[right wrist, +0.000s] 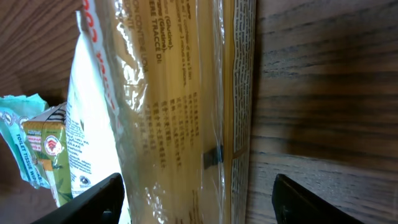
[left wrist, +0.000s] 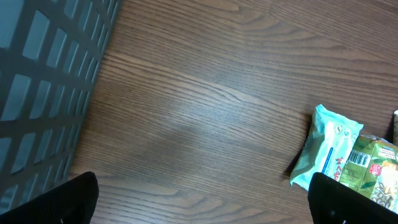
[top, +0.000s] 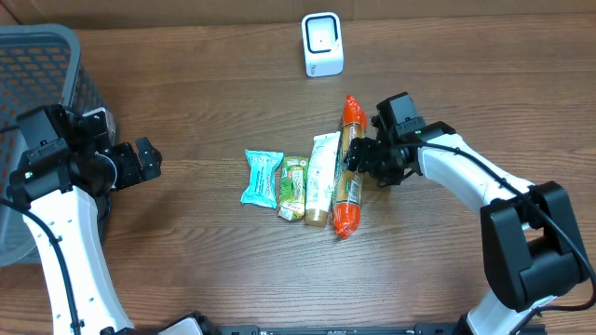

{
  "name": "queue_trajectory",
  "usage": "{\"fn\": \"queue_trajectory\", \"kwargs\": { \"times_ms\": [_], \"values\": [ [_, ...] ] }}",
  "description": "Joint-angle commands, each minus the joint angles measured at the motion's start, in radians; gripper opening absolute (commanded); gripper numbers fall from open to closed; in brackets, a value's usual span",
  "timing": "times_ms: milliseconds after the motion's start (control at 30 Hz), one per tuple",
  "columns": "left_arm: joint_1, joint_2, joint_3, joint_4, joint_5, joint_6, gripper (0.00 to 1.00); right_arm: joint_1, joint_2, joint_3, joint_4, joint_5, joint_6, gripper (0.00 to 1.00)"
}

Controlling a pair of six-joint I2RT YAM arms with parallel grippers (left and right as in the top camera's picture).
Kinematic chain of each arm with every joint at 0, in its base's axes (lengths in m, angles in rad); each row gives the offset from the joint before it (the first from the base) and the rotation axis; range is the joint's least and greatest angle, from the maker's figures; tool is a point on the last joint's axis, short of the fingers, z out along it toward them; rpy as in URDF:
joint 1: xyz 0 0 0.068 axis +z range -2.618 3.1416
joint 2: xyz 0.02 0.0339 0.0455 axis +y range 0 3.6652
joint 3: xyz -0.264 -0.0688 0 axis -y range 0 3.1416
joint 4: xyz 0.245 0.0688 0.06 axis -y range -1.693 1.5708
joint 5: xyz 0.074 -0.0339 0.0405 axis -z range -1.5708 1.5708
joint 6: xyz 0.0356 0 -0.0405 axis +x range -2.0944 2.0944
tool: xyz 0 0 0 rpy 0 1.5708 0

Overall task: Scan the item barcode
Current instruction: 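Reach the right gripper to the spaghetti pack and grasp it, then lift the spaghetti pack with the right gripper and tilt it rightward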

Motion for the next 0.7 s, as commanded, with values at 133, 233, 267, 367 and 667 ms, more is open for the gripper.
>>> {"fn": "queue_trajectory", "kwargs": {
  "times_ms": [133, 233, 267, 367, 667],
  "values": [
    [0.004, 0.005, 0.010, 0.000, -0.002, -0.020, 1.00, 0.013, 0.026, 0.025, 0.019, 0.016, 0.029, 0.75],
    [0.004, 0.005, 0.010, 0.000, -0.002, -0.020, 1.00, 0.021, 0.026, 0.025, 0.023, 0.014, 0.029, 0.56],
    [0.004, 0.005, 0.010, 0.000, -0.002, -0.020, 1.00, 0.023, 0.026, 0.026, 0.024, 0.014, 0.029, 0.47],
    [0.004, 0.005, 0.010, 0.000, -0.002, -0.020, 1.00, 0.023, 0.025, 0.039, 0.022, 0.010, 0.028, 0.28],
    [0.004, 0.005, 0.010, 0.000, -0.002, -0.020, 1.00, 0.023, 0.007, 0.173, -0.159, 0.086, -0.117, 0.04]
  ]
}}
